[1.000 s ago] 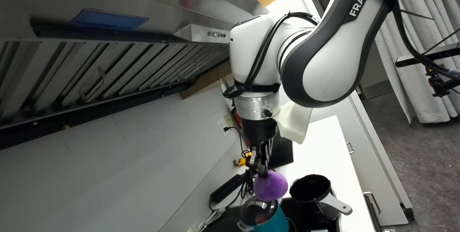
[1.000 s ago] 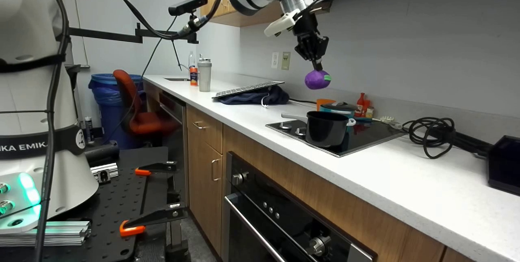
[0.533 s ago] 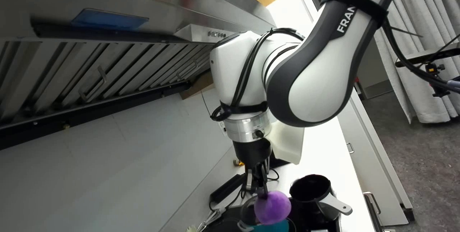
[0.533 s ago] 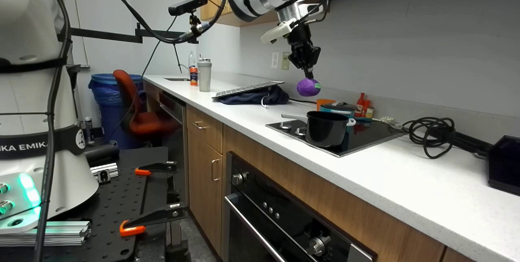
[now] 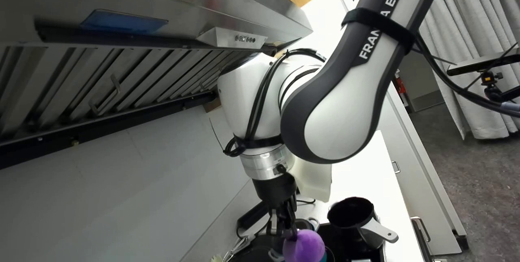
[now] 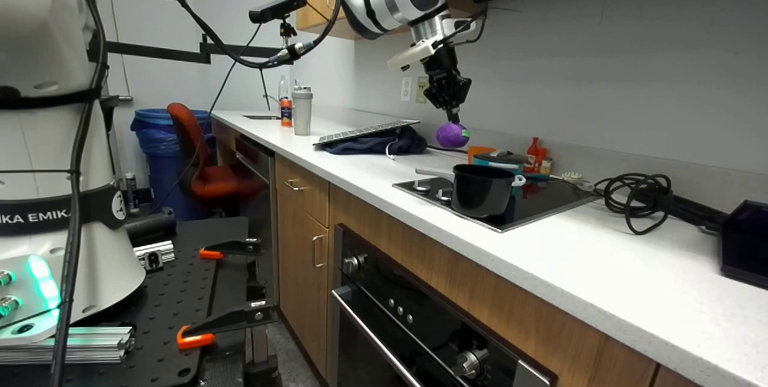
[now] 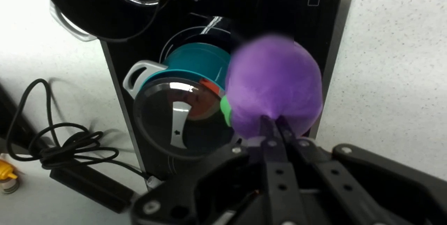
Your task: Take the lid on the black pot and put it on the blue pot, then take the purple object in the pot and put it on the counter, then take the lid on the blue pot and put it back on the black pot
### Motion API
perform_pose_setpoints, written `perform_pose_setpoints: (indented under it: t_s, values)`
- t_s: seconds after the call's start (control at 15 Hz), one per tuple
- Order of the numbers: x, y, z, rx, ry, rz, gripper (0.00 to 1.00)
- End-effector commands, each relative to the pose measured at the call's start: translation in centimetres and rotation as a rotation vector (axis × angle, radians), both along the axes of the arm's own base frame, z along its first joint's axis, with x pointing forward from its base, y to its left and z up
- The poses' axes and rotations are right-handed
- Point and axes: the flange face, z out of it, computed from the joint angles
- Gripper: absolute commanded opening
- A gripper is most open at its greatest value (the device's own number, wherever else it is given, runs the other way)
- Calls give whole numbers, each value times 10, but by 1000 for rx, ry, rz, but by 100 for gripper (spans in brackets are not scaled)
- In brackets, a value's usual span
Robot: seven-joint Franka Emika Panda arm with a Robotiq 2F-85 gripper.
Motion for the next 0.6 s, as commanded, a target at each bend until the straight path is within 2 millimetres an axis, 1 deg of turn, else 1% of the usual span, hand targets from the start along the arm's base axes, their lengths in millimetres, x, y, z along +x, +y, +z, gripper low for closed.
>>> perform_pose_setpoints:
  t_s: [0.0, 0.07, 0.2, 0.4, 0.53]
  values:
    - [7, 4, -2, -20, 17, 16, 34]
    - [6, 2, -3, -18, 18, 13, 43]
    - [5, -1, -4, -13, 18, 5, 57]
    - [4, -9, -1, -7, 9, -15, 81]
    - [6, -15, 1, 2, -2, -29, 94]
